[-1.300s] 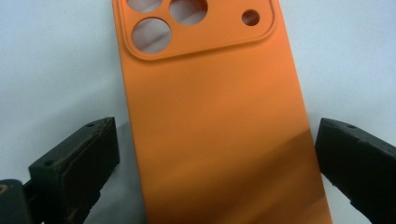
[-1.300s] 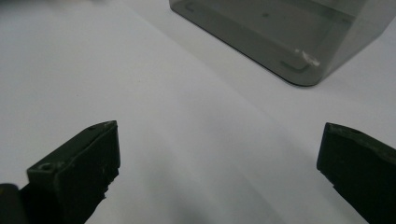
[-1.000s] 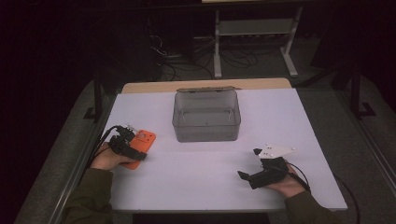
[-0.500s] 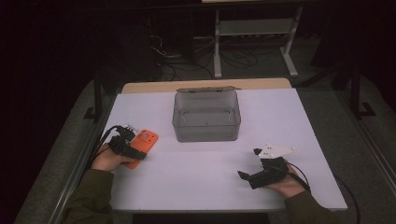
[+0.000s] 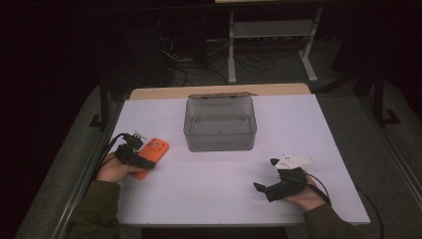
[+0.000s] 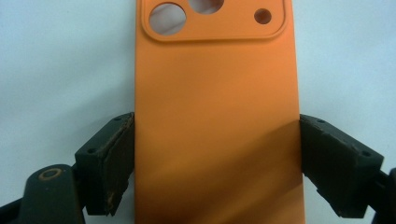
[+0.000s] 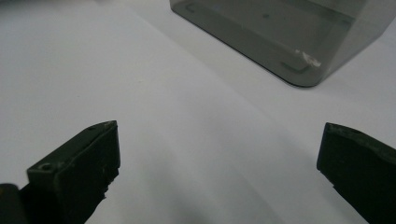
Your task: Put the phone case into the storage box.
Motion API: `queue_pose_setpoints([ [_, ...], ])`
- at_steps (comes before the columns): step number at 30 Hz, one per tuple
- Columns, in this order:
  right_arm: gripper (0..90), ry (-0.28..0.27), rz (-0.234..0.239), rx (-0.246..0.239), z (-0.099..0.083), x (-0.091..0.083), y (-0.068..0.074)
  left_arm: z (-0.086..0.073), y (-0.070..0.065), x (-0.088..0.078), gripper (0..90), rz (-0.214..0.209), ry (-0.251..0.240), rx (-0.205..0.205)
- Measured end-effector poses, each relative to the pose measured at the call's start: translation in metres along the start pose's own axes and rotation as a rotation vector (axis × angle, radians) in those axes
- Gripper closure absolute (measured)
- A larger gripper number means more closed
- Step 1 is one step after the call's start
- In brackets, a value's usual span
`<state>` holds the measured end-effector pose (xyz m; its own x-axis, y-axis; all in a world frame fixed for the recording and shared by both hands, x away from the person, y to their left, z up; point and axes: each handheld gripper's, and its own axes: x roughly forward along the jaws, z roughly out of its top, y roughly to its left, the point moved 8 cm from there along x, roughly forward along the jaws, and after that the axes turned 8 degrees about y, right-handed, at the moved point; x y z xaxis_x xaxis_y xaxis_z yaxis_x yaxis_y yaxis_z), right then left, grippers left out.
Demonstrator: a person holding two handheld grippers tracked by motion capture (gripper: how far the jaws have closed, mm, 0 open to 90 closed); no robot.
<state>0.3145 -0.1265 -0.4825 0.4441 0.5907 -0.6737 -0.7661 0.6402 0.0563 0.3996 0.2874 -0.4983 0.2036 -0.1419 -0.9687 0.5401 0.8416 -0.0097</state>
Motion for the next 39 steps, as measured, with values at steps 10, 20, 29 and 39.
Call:
queue_pose_setpoints([
  [10, 0.0, 0.0, 0.0, -0.001, 0.0, 0.0, 0.0, 0.003, -0.002, -0.013, 16.2, -0.019, -0.035, 0.01],
  [20, 0.0, 0.001, -0.001, 0.004, 0.0, 0.0, 0.0, 0.004, -0.006, -0.025, 16.1, -0.049, -0.067, 0.025],
  [29, 0.0, 0.003, -0.004, 0.009, -0.001, 0.001, -0.001, 0.003, -0.009, -0.035, 16.1, -0.07, -0.075, 0.047],
  [39, 0.0, 0.006, -0.005, 0.009, -0.001, 0.001, -0.001, 0.002, -0.022, -0.039, 16.1, -0.104, -0.083, 0.093],
])
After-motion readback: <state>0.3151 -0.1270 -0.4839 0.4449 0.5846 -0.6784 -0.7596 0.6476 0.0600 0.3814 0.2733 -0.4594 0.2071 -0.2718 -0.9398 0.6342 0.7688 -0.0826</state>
